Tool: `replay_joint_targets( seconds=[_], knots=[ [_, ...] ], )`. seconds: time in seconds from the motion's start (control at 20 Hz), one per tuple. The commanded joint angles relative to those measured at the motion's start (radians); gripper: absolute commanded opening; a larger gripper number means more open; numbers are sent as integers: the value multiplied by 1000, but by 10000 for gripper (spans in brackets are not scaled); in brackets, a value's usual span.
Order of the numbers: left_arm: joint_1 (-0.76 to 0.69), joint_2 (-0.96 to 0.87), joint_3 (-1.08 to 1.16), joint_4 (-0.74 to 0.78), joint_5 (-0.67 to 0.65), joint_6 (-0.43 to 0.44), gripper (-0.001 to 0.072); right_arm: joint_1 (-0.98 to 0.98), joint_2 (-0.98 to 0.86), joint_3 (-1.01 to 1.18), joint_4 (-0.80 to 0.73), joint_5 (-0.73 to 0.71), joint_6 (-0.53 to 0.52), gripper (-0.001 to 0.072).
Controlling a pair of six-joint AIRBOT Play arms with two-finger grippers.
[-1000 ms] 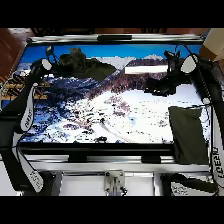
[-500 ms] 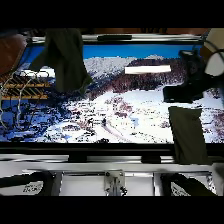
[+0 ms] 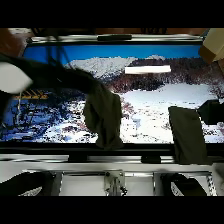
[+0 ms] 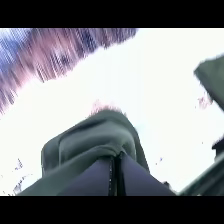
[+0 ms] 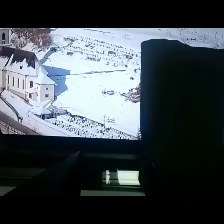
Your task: Fold the shirts.
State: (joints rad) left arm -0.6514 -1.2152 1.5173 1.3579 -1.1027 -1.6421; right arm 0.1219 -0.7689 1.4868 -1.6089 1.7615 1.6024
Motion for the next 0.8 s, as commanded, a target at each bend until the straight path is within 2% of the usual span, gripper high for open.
replay_joint_targets(
  seconds=[0.0,0.05,0.1,0.15,0.2,0.3,0.45,0.6,0.75],
  knots=[
    [-120,-24,-284,-31,131,-113,311,1,30,-68,111,-31,16,493],
    [-119,-43,-300,-53,135,-160,702,1,28,-118,133,-57,26,495],
    [-102,-56,-294,-52,122,-185,719,1,23,-182,157,-83,30,496],
    [-72,-56,-284,-46,107,-171,719,1,15,-248,187,-103,31,594],
    [-20,-53,-264,-44,71,-139,719,0,4,-317,220,-121,28,610],
    [108,-52,-220,-45,-31,-73,718,1,-23,-467,282,-162,27,609],
    [298,-66,-236,-53,-161,-71,718,1,-58,-662,381,-300,29,609],
    [358,-99,-335,-71,-108,-68,718,1,-116,-772,502,-444,31,609],
    [341,-175,-392,-269,32,-31,718,40,-205,-793,533,-530,28,609]
  ],
)
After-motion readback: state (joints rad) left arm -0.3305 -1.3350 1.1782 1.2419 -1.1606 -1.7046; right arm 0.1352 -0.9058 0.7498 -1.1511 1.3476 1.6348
